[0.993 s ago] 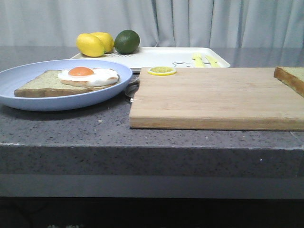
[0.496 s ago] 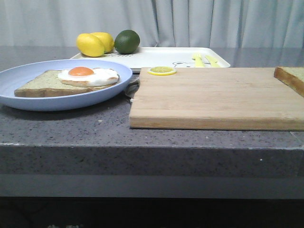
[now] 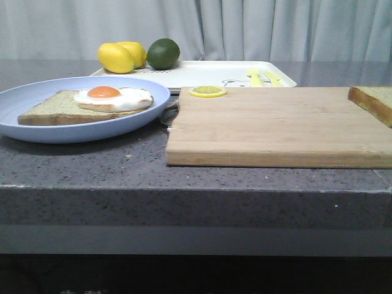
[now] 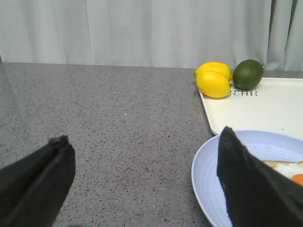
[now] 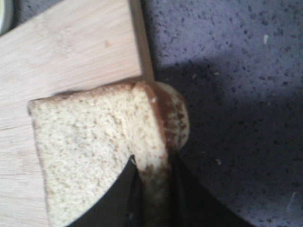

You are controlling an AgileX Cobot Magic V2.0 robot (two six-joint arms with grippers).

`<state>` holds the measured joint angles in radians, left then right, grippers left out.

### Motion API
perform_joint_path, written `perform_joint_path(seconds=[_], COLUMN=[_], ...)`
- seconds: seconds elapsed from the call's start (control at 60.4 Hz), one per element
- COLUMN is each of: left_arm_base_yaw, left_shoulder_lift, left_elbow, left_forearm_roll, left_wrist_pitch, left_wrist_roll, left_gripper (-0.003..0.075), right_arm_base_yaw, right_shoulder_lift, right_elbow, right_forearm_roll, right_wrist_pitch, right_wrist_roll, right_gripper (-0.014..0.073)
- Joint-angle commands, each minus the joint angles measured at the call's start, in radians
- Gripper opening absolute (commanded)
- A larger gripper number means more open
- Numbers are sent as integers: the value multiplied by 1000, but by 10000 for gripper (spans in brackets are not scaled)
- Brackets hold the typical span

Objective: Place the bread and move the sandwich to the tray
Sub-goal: 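Grasp the bread slice edge with the right gripper and lift, then carry the bread with the right gripper and lay it on the egg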

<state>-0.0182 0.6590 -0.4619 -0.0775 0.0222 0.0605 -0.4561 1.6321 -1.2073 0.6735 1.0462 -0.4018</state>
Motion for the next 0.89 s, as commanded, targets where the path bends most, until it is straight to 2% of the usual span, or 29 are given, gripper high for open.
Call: perform_joint_path(seconds=[0.0,0.132,0.265,0.364,0.447,0.645,0.778,0.877], left_arm_base_yaw=[-1,-1,-1,-1,-1,-1,-1,-1], left_shoulder_lift=[4,4,4,4,4,4,4,4], left_elbow=[-39,-39,-39,-39,-39,-39,-39,-39], left_forearm_roll=[-2,-2,-2,-2,-2,-2,-2,-2], left_wrist_pitch=[-80,-80,-80,-80,-80,-80,-80,-80], left_wrist_roll=[-4,-4,-4,-4,-4,-4,-4,-4], left_gripper=[599,599,599,599,599,599,599,599], right_arm_base_yaw=[-4,-4,4,49,138,455,714,840], right_shoulder_lift=[-88,-162,-219,-234,-235,-233,-189,-137], right_elbow=[-26,-26,-26,-26,-24,7,8,-1], right_forearm_roll=[97,205,392,541,628,745,817,860], right_wrist_pitch=[25,60,144,195,170,-157,-401,-524], right_wrist_roll=[-13,-13,-13,-13,-14,-14,-14,-17], right_gripper=[-58,-58,-58,-58,-58,-58,-58,-58])
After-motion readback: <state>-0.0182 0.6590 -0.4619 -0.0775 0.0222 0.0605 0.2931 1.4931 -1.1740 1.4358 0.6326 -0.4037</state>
